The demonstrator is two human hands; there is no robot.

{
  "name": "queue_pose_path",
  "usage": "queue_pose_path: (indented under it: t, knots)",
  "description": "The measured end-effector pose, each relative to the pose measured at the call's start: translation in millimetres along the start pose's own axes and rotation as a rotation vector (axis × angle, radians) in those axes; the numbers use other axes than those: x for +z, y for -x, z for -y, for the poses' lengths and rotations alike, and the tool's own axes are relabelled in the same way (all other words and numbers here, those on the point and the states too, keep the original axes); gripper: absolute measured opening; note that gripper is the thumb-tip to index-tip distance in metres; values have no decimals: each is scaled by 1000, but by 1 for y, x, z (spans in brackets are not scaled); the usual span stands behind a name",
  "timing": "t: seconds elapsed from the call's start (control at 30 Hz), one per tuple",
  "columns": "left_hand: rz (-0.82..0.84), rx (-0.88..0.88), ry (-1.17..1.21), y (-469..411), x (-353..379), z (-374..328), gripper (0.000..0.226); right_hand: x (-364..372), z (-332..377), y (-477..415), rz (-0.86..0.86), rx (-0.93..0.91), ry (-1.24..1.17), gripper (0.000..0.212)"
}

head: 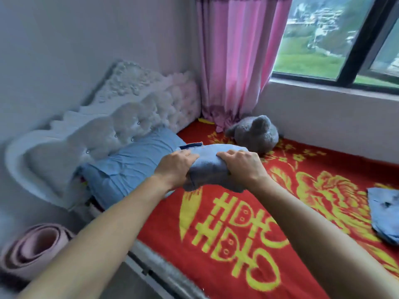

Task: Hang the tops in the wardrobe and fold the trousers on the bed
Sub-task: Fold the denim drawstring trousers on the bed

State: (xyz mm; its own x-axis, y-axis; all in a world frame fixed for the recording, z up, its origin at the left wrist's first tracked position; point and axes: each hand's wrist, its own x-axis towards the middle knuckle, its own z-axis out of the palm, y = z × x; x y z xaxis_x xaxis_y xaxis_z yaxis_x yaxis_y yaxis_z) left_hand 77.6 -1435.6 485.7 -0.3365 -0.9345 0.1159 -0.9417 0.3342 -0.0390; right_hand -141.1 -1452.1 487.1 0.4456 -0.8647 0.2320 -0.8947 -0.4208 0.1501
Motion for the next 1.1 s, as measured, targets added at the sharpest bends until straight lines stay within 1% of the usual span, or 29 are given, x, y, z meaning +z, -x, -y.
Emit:
queue_pose_path:
  t: [0.1, 0.2, 0.33, 0.43, 0.53, 0.67, 0.73, 0.83, 0.97, 1.1]
  knots:
    - [4, -156, -17, 53, -13, 15, 61, -8, 35, -6, -17, -129, -67, 47]
    - [61, -293, -45, 113, -24, 33, 71, -9, 84, -7, -20, -288, -153, 53]
    - [91, -473, -76, 211, -43, 50, 66, -22, 165, 1, -15, -502, -241, 58]
    - [63, -618, -107, 284, -71, 60, 64, -51, 230, 8, -51, -645, -271, 58]
    - [22, -746, -178, 355, -115, 73, 63, -100, 293, 14, -138, -758, -268, 57]
    - [-116, -859, -274, 452, -187, 87, 67, -189, 371, 31, -321, -872, -302, 58]
    - [-199, -884, -340, 498, -223, 91, 68, -233, 408, 44, -423, -909, -331, 56]
    - [-261, -919, -487, 578, -274, 99, 69, -297, 472, 76, -567, -934, -362, 52]
    - [-357, -948, -614, 681, -340, 115, 64, -379, 556, 112, -706, -986, -366, 52]
    - [-433, -968, -718, 757, -394, 134, 63, -452, 625, 132, -837, -1023, -347, 53]
